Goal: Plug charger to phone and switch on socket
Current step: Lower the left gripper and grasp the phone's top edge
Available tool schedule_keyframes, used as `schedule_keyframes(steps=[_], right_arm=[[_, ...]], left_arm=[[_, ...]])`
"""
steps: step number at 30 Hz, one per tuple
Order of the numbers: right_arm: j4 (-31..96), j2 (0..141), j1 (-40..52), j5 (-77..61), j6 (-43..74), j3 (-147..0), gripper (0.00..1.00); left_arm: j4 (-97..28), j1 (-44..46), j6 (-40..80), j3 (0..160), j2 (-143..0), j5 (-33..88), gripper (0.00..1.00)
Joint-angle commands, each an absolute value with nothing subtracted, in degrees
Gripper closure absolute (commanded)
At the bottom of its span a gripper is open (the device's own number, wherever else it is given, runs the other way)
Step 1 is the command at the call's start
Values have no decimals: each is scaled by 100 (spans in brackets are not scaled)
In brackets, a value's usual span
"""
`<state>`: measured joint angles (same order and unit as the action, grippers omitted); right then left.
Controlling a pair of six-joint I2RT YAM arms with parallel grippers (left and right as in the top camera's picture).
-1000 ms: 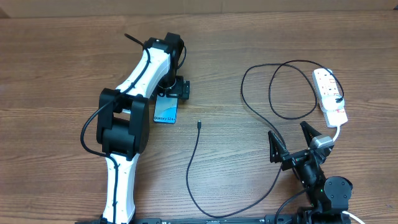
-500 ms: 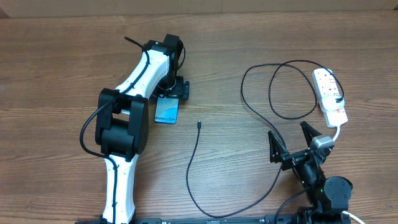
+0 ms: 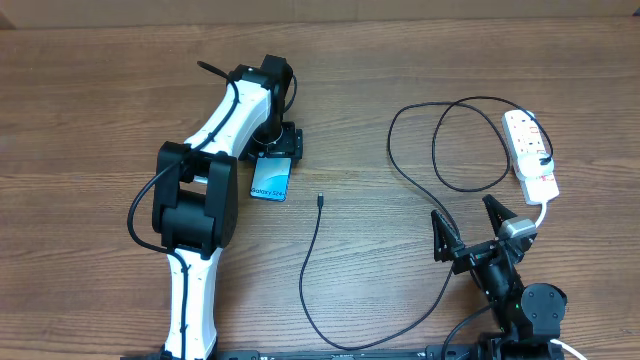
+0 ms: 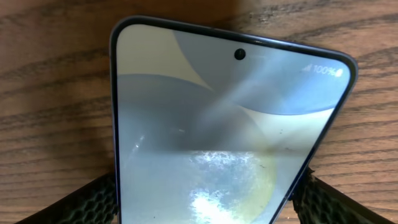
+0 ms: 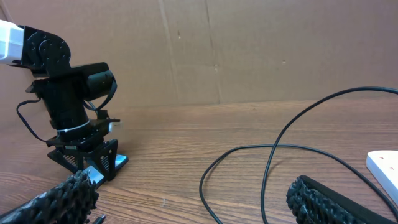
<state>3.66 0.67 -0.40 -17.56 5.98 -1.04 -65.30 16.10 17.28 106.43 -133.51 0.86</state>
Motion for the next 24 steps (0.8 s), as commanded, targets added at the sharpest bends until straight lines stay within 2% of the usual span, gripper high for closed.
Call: schedule_keyframes(steps=[1,4,7,9,11,17,24], right_arm=[[333,16,-67,-1702,609,-45,0],[333,16,-67,-1704,609,-45,0],[333,16,-67,-1704,609,-45,0],[333,16,-67,-1704,609,-45,0],[333,16,-67,-1704,609,-45,0],[333,16,-67,-1702,607,-45,0],[322,19,-67,-1682,580,-45,0]], left_arm=[[-6495,1612,1629,10506,-13502,-301,19],[-6490,1612,1498,10506,-13502,-294,29],[-6525,1612,1048,10506,-13502,-305,28],[-6617,1612,775,10506,-13502,-318,19],[-6667,1612,768,10506,-13502,-316,18],[-6543,1610,947,10501,-13502,-316,32],[-6493,1610,943,10501,-13502,-296,34]])
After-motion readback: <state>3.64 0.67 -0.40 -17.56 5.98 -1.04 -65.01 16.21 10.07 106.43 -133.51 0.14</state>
